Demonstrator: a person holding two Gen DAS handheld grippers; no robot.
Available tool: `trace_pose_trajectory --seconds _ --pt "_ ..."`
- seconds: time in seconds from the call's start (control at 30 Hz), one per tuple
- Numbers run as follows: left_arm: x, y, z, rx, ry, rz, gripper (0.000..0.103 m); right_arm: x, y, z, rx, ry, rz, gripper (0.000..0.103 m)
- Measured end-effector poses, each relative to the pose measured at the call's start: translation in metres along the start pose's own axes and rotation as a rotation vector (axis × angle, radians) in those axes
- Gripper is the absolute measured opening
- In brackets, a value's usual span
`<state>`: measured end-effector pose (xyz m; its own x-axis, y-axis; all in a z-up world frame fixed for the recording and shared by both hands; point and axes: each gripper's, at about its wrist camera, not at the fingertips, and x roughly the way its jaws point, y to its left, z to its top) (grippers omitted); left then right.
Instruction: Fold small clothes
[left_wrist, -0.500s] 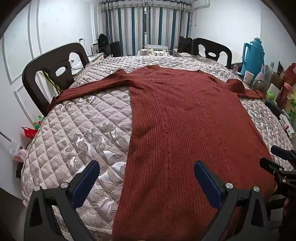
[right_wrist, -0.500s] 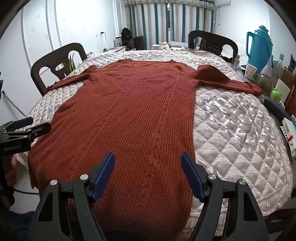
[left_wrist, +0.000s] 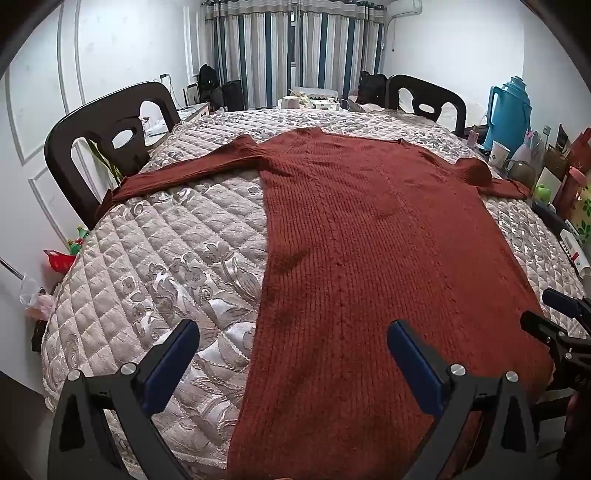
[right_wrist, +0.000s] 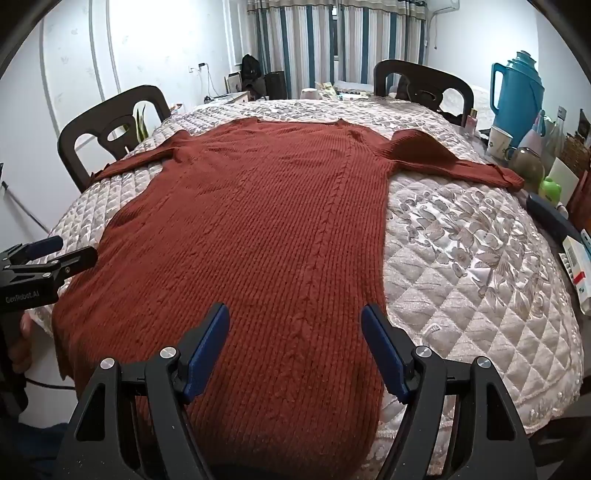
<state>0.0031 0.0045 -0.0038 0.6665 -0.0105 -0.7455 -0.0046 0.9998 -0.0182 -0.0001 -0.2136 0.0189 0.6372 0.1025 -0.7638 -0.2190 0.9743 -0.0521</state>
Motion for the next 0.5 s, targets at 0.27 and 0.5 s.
trace_pose_trajectory --seconds 0.27,0.5 --pt "0.0022 0.002 -0.0021 -0.009 0.008 -0.002 0.103 0.0 0.0026 0.0021 -0.003 0.007 -0.001 0.074" --pt "0.001 0.0045 -0.0051 -0.011 0.006 -0.001 0.103 0.0002 0.0026 0.0039 -0.004 0.003 -0.004 0.074"
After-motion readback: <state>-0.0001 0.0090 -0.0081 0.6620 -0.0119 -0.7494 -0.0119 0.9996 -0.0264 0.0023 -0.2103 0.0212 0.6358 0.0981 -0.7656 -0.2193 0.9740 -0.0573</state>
